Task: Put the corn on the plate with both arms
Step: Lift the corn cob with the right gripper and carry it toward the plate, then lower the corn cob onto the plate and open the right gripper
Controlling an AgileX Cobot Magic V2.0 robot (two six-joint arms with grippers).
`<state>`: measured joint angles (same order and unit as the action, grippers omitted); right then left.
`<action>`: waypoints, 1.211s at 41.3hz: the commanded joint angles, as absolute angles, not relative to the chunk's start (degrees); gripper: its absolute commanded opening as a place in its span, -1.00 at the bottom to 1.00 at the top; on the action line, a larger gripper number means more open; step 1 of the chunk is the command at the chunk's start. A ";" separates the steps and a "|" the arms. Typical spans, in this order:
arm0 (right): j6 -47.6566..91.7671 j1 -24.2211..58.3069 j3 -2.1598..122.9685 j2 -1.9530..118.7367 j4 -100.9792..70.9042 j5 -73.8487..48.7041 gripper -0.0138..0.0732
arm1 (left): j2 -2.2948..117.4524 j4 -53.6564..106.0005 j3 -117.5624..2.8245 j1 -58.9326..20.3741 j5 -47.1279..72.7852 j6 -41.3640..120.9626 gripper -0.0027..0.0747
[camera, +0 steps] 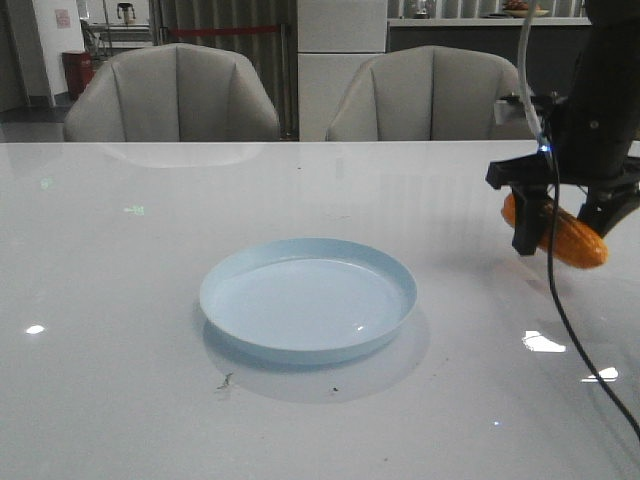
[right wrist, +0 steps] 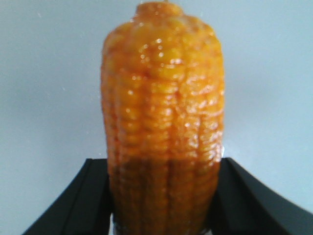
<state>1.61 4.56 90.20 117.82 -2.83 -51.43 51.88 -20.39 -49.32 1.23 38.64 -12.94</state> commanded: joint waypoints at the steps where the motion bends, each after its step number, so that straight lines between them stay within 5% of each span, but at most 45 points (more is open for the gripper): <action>1: 2.25 4.72 96.98 113.22 -3.42 -53.39 -0.61 | 51.39 -20.88 -50.98 1.25 34.75 -13.46 -0.70; 14: 5.70 13.28 112.33 112.30 -4.00 -63.82 -0.61 | 51.39 -20.79 -50.98 1.25 34.35 -13.46 -0.70; 30: 6.17 29.84 113.80 114.14 -4.00 -64.82 -0.61 | 51.39 -20.79 -50.98 1.25 34.35 -13.46 -0.70; 50: 6.42 33.12 113.71 122.38 -4.00 -64.20 -0.61 | 51.39 -19.84 -50.98 1.25 34.35 -13.46 -0.70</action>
<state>5.56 33.28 111.88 125.35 -4.15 -67.53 51.88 -19.65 -49.32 1.23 38.43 -12.94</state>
